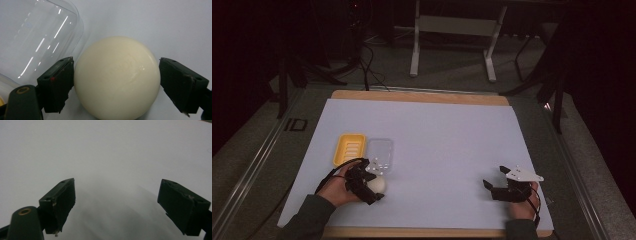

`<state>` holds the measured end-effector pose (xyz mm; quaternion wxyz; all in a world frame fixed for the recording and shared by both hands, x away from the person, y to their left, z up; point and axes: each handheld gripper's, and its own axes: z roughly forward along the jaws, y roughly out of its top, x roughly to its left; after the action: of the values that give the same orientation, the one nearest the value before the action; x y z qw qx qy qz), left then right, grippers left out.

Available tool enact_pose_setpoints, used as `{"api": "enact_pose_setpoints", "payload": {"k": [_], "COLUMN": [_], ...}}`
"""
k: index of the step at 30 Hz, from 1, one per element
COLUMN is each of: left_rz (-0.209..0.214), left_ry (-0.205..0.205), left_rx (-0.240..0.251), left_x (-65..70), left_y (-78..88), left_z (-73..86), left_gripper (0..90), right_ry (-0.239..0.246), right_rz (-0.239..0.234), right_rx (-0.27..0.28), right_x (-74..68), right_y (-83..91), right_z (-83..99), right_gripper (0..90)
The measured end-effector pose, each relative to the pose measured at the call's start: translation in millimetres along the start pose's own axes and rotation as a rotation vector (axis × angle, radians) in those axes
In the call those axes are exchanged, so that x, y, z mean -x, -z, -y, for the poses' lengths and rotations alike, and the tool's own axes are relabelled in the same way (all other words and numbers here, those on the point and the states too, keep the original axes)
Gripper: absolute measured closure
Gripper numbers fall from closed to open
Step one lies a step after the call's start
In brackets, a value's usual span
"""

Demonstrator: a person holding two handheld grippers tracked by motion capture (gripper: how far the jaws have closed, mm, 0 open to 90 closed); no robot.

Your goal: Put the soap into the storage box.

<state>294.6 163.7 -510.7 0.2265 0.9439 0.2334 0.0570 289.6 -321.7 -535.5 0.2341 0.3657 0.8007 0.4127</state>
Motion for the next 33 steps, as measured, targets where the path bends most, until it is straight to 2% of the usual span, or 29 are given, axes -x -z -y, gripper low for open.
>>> {"api": "enact_pose_setpoints", "payload": {"k": [10, 19, 33], "left_rz": [0.012, 0.017, 0.011], "left_ry": [-0.012, -0.031, -0.059], "left_rx": [-0.031, -0.081, -0.157], "left_x": [-1.3, -1.7, -4.2], "left_y": [-4.0, -8.9, -6.2], "left_z": [-5.1, -9.0, -13.9], "left_gripper": [16.2, 16.9, 20.7], "right_ry": [-0.001, -0.002, -0.002], "right_rz": [-0.001, -0.001, 0.000], "right_rx": [0.001, 0.001, 0.002], "right_x": [0.0, -0.1, -0.1], "right_y": [0.2, 0.2, 0.2], "right_z": [0.1, 0.1, 0.1], "right_gripper": [14.7, 14.7, 14.7]}}
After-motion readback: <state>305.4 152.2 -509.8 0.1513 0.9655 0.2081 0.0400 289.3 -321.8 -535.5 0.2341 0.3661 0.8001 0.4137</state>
